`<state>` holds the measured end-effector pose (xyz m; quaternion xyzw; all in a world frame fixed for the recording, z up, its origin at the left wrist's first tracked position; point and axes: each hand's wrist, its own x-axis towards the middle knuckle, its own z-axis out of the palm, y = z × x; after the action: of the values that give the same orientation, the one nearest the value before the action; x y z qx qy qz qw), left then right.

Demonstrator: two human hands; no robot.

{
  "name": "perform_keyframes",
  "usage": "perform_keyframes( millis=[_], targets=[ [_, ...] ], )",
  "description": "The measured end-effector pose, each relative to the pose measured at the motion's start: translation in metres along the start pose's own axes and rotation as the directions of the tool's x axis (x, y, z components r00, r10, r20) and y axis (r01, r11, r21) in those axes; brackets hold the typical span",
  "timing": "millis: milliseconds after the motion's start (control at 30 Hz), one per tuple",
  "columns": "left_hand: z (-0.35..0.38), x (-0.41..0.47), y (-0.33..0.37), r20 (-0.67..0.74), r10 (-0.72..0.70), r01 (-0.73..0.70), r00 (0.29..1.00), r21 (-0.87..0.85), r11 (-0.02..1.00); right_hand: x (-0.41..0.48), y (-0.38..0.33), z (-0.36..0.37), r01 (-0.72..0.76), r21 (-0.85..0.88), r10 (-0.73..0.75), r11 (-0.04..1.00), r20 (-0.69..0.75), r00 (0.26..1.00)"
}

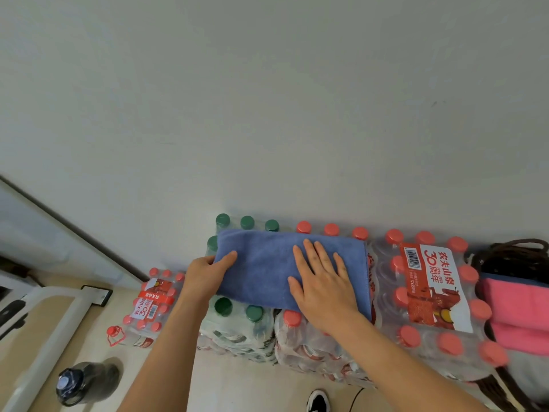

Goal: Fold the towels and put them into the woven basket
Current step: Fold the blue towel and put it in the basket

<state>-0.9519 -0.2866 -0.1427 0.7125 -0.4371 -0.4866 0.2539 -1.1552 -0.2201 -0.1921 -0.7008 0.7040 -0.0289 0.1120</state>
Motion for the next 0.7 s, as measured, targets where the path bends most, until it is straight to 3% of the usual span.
perform_keyframes(
  millis=[200, 433, 500, 567, 633, 700],
  targets=[
    [-0.006, 0.008, 0.001, 0.045, -0.03, 0.033, 0.999, -0.069, 0.997, 0.001, 0.0, -0.002, 0.0, 0.002, 0.0, 1.0, 0.014, 1.0],
    [-0.007, 0.006, 0.014, 0.145, -0.119, 0.171, 0.982, -0.433, 0.885, 0.003, 0.001, -0.005, -0.008, 0.007, 0.008, 1.0, 0.052, 0.999],
    [-0.005, -0.001, 0.023, 0.167, -0.08, 0.155, 0.983, -0.513, 0.844, 0.005, 0.005, -0.01, -0.008, 0.073, 0.001, 0.997, 0.093, 0.996],
    [0.0, -0.012, 0.037, 0.19, 0.039, 0.071, 0.981, -0.538, 0.84, 0.007, 0.011, -0.023, -0.033, 0.269, -0.003, 0.962, 0.134, 0.991],
    [0.014, -0.027, 0.053, 0.197, 0.191, -0.071, 0.962, -0.495, 0.866, 0.006, 0.016, -0.047, -0.12, 0.602, 0.053, 0.79, 0.127, 0.99],
    [0.036, -0.041, 0.068, 0.21, 0.335, -0.263, 0.918, -0.311, 0.914, 0.002, 0.021, -0.074, -0.243, 0.902, 0.13, 0.356, 0.21, 0.969]
  ],
)
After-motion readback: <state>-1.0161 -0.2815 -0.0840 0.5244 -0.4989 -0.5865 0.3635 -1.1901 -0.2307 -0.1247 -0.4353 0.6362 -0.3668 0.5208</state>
